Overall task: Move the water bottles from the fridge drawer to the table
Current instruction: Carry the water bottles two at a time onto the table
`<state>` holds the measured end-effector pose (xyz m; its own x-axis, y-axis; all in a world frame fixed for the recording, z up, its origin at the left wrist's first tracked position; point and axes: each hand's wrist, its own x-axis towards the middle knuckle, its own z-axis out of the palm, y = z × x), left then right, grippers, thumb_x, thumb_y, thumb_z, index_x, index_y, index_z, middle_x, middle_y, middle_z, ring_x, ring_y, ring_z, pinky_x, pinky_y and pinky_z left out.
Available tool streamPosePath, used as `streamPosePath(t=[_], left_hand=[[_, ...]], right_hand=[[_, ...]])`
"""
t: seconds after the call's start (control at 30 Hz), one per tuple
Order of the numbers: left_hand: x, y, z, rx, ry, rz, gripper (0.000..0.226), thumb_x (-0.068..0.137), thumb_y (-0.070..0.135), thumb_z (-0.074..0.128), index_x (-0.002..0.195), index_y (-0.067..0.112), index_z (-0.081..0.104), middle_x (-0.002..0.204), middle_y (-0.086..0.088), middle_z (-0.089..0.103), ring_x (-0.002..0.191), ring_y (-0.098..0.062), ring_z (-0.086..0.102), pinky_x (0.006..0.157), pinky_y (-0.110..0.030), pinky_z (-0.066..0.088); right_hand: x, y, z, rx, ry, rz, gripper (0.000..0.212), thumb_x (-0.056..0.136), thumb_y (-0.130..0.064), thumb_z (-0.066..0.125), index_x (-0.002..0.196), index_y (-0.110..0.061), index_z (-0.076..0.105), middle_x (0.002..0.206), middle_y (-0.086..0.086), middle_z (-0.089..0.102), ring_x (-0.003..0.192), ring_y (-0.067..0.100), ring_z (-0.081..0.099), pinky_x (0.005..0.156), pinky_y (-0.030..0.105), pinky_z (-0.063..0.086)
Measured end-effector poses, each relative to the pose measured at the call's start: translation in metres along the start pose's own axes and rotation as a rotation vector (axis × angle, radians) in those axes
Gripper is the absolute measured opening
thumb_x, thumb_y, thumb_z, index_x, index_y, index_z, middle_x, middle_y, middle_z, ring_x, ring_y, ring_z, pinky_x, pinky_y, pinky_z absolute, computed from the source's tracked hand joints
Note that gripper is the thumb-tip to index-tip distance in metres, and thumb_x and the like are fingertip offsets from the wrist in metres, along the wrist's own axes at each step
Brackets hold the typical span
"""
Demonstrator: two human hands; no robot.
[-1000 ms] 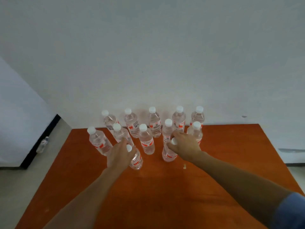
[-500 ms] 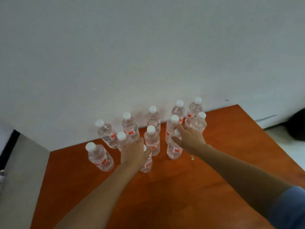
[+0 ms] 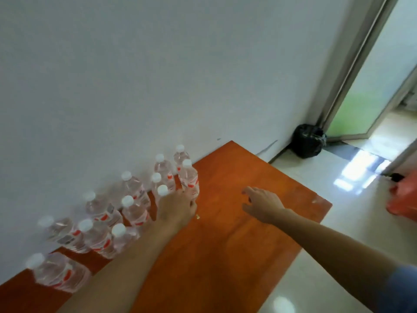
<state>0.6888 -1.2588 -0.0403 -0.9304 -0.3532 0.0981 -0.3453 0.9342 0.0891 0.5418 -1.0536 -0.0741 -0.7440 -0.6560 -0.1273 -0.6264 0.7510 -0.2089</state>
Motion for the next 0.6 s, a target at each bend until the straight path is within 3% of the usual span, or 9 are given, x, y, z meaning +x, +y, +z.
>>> streamPosePath(t=[0.1,0.17,0.27,0.43,0.6], left_hand=[[0.019,0.08,0.008,0.031,-0.052,0.135,0.021,0.095,0.036,0.046,0.101,0.019,0.057,0.091,0.0,0.065,0.077,-0.017,0.064,0.072,-0.035,0.055],[0.029,0.143,0.015,0.052,-0.08,0.235,0.021,0.094,0.037,0.045,0.097,0.018,0.055,0.092,-0.003,0.065,0.082,-0.024,0.065,0.071,-0.035,0.052],[0.036,0.245,0.031,0.055,-0.118,0.373,0.02,0.095,0.036,0.045,0.095,0.018,0.054,0.089,0.0,0.064,0.074,-0.018,0.06,0.064,-0.032,0.049],[0.032,0.413,0.063,-0.014,-0.197,0.554,0.02,0.093,0.037,0.046,0.09,0.018,0.052,0.085,-0.001,0.063,0.076,-0.021,0.064,0.07,-0.037,0.055],[0.038,0.56,0.085,-0.003,-0.231,0.769,0.026,0.094,0.039,0.044,0.101,0.017,0.054,0.094,-0.004,0.064,0.083,-0.025,0.062,0.074,-0.037,0.051]], right_hand=[[-0.048,0.077,-0.017,-0.007,0.054,0.111,0.044,0.093,-0.046,0.053,0.132,-0.026,0.047,0.116,-0.003,0.062,0.092,0.013,0.062,0.073,0.028,0.056],[-0.086,0.133,-0.027,-0.007,0.091,0.191,0.044,0.093,-0.045,0.054,0.131,-0.025,0.048,0.117,-0.003,0.062,0.093,0.014,0.062,0.076,0.028,0.055],[-0.151,0.221,-0.042,0.004,0.107,0.316,0.045,0.093,-0.044,0.053,0.133,-0.023,0.048,0.121,-0.002,0.062,0.1,0.019,0.062,0.082,0.031,0.05],[-0.261,0.354,-0.057,0.049,0.12,0.549,0.044,0.093,-0.045,0.052,0.132,-0.027,0.047,0.121,-0.002,0.062,0.105,0.024,0.06,0.084,0.034,0.048],[-0.339,0.458,-0.065,0.101,0.182,0.762,0.045,0.09,-0.044,0.055,0.131,-0.026,0.051,0.122,-0.001,0.063,0.109,0.023,0.059,0.086,0.034,0.047]])
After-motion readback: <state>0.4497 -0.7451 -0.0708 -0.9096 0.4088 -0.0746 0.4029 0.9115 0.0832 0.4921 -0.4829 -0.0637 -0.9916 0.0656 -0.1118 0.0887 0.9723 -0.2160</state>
